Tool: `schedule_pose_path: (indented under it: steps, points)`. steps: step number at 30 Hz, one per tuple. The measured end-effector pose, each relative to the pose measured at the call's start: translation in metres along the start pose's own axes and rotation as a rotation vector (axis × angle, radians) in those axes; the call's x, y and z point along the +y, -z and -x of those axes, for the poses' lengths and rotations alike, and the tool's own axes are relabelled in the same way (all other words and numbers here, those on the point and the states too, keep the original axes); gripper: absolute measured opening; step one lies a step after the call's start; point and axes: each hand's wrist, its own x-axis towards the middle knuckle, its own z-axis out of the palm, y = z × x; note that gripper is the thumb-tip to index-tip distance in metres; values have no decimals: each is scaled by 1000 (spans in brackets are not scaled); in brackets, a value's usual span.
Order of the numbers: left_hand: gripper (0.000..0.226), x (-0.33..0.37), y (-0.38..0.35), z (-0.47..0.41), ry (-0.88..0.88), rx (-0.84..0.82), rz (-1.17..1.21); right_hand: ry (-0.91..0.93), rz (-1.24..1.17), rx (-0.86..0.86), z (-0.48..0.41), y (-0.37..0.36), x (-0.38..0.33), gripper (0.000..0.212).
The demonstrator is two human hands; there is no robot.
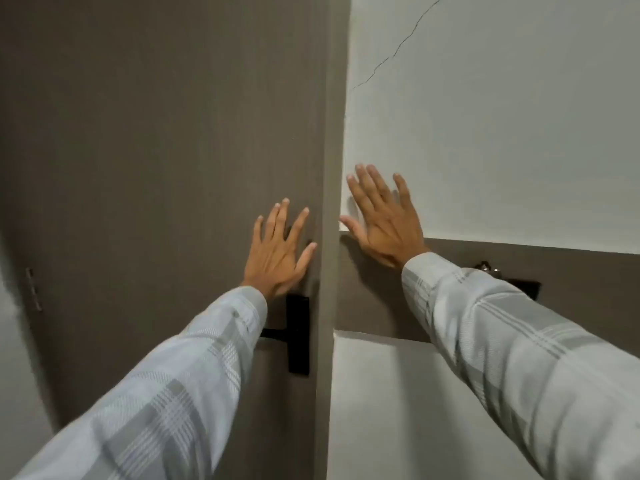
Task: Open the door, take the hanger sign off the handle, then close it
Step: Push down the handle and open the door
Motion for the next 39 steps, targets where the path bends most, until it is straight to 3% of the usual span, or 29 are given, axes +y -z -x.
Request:
schedule_pose_path:
  steps: [4,7,13,17,23,27,32,37,39]
  points:
    - [68,-18,-48,53,109,-138,0,213,109,-72,10,-38,-21,69]
    - [71,-23,-82,91,194,-254,9,216,150,-19,11,-52,-20,68]
    - [100,-17,-113,138,565,-452,34,247,160,56,10,-59,-21,71]
    - [102,-15,-115,137,628,-487,87,242,150,83,9,-58,-20,71]
    - [108,-13,-115,138,842,-629,291,245,128,74,9,-56,-20,70]
    - [109,-5,-111,147,981,-653,569,241,118,81,10,-56,-20,69]
    - [107,-15,-106,155,882,-706,509,233,115,51,9,-55,-20,68]
    - [100,-41,-77,149,457,-543,-26,228,104,32,8,-52,-20,70]
    - [94,-43,-67,150,374,-528,-124,218,92,3,8,-48,-21,70]
